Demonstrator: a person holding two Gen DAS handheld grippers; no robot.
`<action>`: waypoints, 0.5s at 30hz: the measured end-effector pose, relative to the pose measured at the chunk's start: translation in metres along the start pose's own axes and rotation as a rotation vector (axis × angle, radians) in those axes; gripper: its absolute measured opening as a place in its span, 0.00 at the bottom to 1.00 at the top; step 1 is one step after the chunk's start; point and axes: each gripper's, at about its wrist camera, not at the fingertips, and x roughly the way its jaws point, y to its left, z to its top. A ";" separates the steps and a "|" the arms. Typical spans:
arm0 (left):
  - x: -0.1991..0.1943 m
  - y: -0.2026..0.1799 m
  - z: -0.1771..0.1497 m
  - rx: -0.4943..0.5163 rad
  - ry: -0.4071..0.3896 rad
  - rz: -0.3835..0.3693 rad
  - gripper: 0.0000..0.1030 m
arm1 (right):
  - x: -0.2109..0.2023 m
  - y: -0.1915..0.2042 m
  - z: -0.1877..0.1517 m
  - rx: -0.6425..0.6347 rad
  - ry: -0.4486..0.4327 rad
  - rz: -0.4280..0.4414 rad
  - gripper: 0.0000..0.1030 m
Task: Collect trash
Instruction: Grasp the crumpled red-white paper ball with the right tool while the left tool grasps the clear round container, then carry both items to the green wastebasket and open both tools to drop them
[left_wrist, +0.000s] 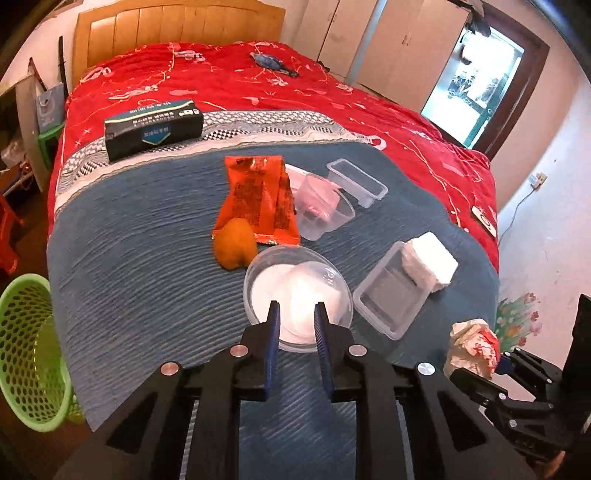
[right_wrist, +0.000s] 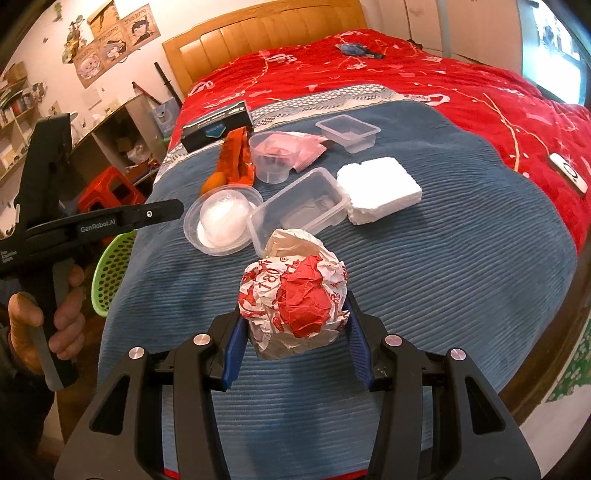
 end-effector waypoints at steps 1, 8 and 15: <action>0.001 -0.002 0.000 0.005 0.002 0.013 0.39 | 0.000 0.000 0.000 0.002 0.001 0.001 0.47; 0.016 -0.017 0.005 0.095 0.006 0.049 0.52 | 0.003 -0.005 -0.001 0.017 0.008 0.003 0.47; 0.043 -0.028 0.007 0.194 0.048 0.079 0.55 | 0.008 -0.009 -0.003 0.031 0.020 0.012 0.47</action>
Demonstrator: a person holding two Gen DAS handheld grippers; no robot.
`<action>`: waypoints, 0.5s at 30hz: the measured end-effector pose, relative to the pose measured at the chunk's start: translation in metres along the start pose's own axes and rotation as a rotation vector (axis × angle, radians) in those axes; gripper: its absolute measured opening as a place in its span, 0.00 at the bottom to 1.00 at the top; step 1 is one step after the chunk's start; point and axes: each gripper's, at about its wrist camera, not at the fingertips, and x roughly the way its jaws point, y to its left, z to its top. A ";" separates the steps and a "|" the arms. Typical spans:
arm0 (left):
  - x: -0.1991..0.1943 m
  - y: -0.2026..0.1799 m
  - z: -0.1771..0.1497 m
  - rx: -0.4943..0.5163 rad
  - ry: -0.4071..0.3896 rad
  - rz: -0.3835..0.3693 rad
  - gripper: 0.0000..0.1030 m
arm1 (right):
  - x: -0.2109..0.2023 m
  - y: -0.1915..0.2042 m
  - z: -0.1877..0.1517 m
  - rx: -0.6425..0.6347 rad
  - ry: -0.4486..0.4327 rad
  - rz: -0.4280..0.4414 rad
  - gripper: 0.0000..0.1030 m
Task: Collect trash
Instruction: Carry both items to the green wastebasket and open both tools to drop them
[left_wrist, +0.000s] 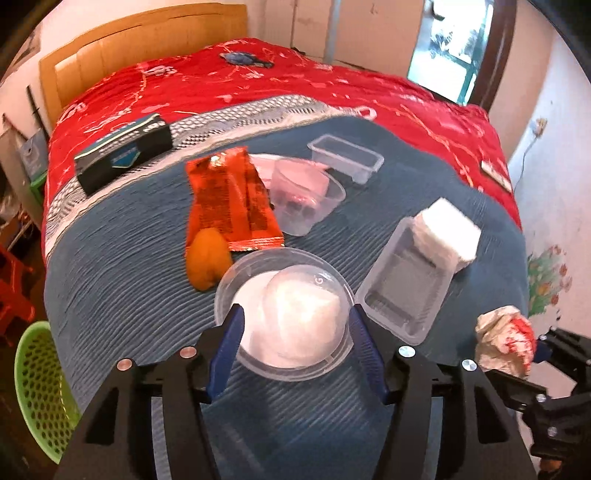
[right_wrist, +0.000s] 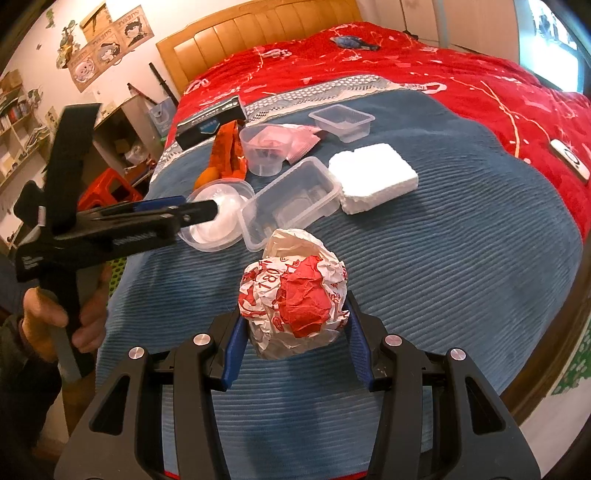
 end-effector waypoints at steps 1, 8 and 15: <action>0.004 0.000 0.000 0.005 0.006 0.000 0.55 | 0.001 0.000 0.000 0.000 0.001 0.000 0.47; -0.010 0.008 0.000 -0.029 -0.050 -0.030 0.49 | 0.000 0.000 0.001 0.002 -0.005 0.000 0.47; -0.049 0.037 0.002 -0.168 -0.136 -0.137 0.49 | -0.008 0.005 0.005 -0.004 -0.027 0.024 0.47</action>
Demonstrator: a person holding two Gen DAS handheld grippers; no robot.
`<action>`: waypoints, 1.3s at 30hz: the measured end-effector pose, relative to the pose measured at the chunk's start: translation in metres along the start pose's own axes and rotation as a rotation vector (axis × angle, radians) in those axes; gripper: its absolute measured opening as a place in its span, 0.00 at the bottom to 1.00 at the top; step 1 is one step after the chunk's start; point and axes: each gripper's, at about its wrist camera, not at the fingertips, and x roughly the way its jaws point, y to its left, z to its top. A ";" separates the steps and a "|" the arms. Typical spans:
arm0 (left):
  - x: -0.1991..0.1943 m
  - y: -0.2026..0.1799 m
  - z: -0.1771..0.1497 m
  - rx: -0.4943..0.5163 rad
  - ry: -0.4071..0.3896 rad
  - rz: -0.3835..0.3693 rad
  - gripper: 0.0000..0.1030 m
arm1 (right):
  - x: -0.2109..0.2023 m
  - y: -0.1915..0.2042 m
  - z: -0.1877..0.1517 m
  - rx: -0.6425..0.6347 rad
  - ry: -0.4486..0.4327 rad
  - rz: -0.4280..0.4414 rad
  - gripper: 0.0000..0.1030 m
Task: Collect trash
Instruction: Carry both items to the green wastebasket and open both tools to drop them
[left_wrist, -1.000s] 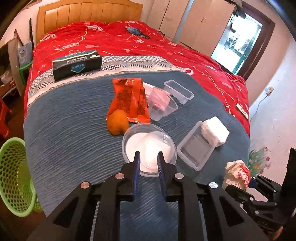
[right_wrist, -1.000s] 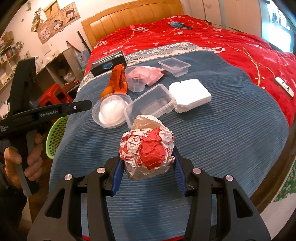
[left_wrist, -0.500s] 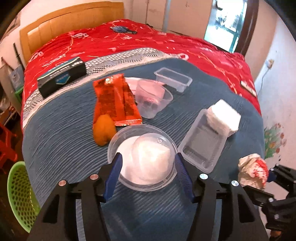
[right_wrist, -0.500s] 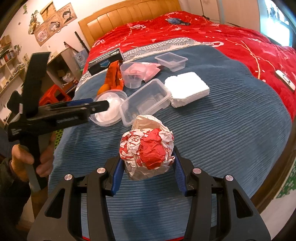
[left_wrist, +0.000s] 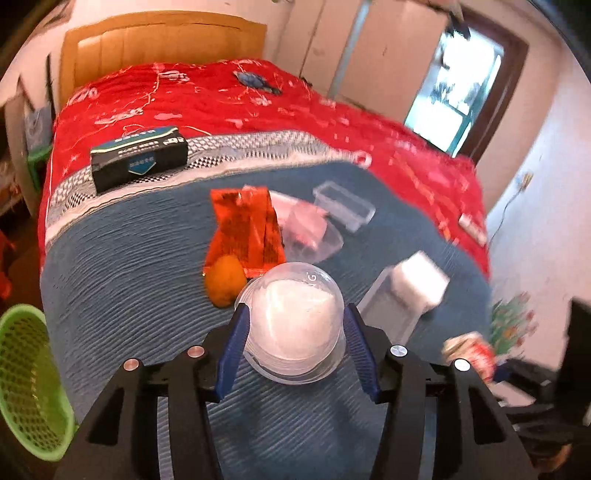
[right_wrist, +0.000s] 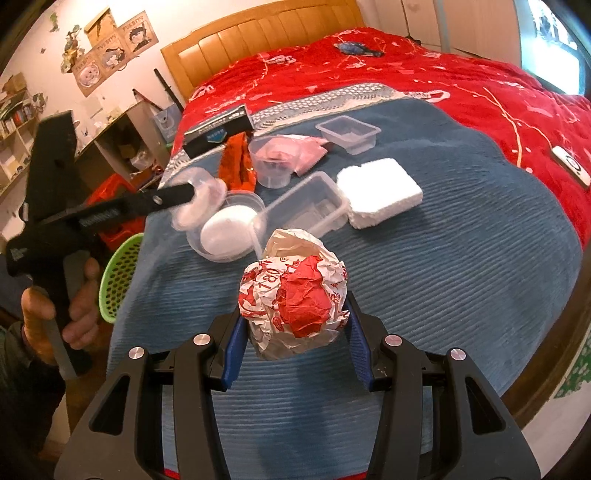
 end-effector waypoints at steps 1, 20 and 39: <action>-0.005 0.006 0.002 -0.032 -0.006 -0.019 0.49 | 0.000 0.001 0.000 -0.002 0.000 0.001 0.47; -0.100 0.110 -0.037 -0.186 -0.112 0.253 0.49 | 0.021 0.077 0.024 -0.163 0.019 0.101 0.47; -0.150 0.295 -0.124 -0.503 -0.069 0.520 0.49 | 0.103 0.237 0.049 -0.410 0.134 0.261 0.47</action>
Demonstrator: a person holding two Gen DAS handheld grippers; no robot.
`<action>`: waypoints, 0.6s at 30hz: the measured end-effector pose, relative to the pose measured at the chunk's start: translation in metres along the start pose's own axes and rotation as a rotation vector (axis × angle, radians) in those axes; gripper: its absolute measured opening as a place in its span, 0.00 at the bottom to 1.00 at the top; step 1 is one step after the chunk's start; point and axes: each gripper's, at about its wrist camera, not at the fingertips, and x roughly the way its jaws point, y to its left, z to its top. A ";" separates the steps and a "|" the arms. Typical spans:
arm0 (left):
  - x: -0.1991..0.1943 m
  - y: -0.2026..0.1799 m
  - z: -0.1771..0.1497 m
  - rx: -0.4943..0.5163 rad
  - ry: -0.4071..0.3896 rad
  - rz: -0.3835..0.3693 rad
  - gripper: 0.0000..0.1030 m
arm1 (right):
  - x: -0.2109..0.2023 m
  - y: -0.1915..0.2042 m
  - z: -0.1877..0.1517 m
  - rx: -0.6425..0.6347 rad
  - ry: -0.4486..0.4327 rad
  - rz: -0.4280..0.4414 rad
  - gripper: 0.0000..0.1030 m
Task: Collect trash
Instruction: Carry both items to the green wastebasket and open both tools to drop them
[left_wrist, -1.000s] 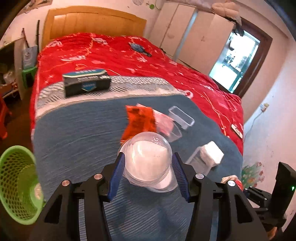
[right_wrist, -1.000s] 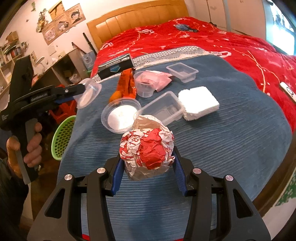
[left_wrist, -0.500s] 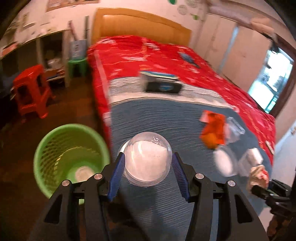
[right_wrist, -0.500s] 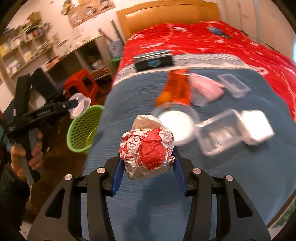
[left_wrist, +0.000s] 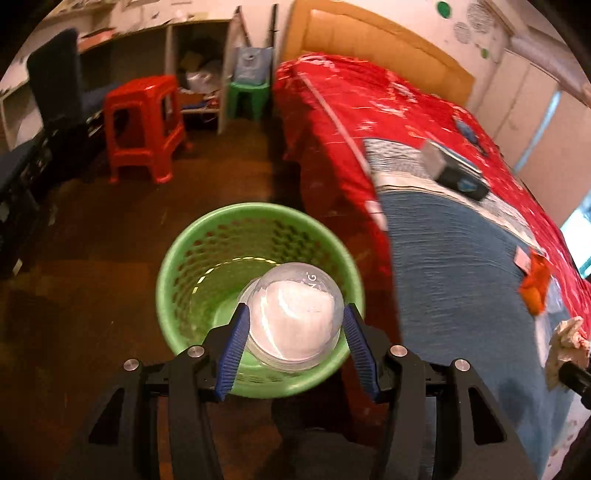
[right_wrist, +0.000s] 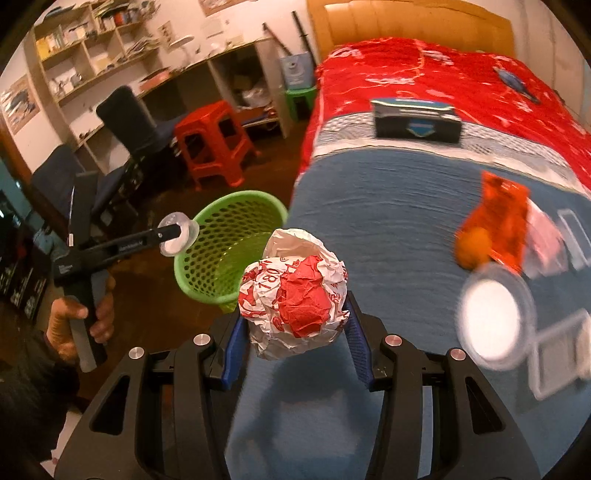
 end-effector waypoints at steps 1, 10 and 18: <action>0.004 0.007 0.000 -0.008 0.003 0.008 0.49 | 0.004 0.003 0.003 -0.005 0.006 0.002 0.47; 0.041 0.036 0.005 -0.039 0.045 0.034 0.49 | 0.062 0.032 0.042 -0.045 0.068 0.048 0.47; 0.068 0.046 0.004 -0.029 0.095 0.082 0.62 | 0.096 0.052 0.075 -0.089 0.081 0.072 0.47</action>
